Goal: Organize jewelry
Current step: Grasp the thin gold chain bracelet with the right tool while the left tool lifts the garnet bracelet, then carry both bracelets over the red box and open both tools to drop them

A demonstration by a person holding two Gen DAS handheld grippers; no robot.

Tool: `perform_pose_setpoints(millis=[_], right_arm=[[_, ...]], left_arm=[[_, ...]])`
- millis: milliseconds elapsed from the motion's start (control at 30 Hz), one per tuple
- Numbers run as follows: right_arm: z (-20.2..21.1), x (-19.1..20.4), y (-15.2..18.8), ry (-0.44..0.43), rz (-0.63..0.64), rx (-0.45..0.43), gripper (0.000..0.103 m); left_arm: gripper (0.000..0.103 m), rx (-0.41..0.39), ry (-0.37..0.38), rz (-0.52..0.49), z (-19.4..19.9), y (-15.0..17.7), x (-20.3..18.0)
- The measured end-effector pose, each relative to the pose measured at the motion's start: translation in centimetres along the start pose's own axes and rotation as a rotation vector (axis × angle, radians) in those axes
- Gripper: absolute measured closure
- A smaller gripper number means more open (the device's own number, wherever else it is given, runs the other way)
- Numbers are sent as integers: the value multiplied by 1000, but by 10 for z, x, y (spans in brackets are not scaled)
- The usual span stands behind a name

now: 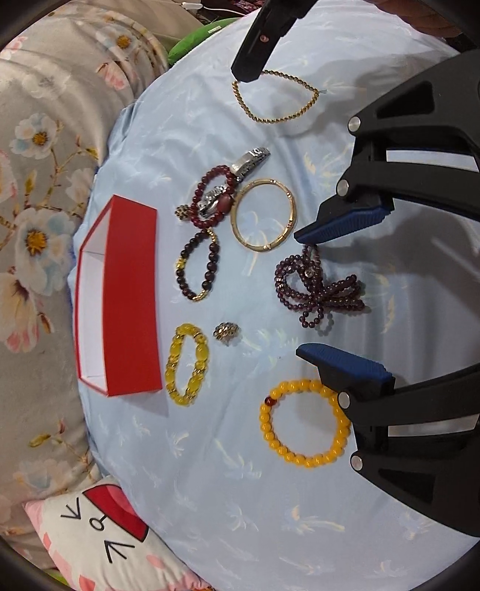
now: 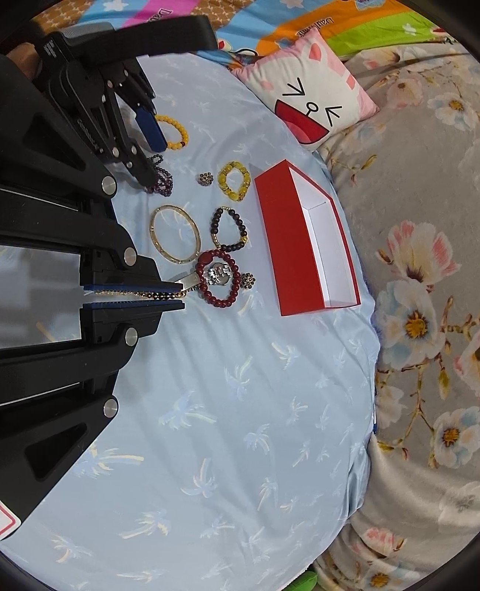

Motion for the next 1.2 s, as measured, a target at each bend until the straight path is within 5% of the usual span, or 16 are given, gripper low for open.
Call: perform_pose_setpoints(millis=[100, 233, 467, 900, 1200], right_arm=[[-2, 0, 1, 0, -3, 3, 99], [-5, 0, 3, -1, -5, 12, 99], [-4, 2, 1, -3, 2, 10, 99], [14, 12, -34, -36, 19, -51, 99], [6, 21, -111, -109, 35, -93, 99]], left_arm=[[50, 1, -6, -13, -5, -1, -3], [79, -13, -13, -37, -5, -1, -8], [96, -26, 11, -18, 5, -4, -8], [97, -137, 50, 19, 63, -53, 0], [97, -204, 35, 32, 76, -126, 16]])
Point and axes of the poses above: each gripper's, at about its wrist camera, not at the fingertips, and z roughly against the way its jaws point, x to its left, y to its underside, the point moved 7 cm from there along -z, roughly the way its jaws point, and after that the axes turned 4 degrees about -y, right-handed, at the moved point
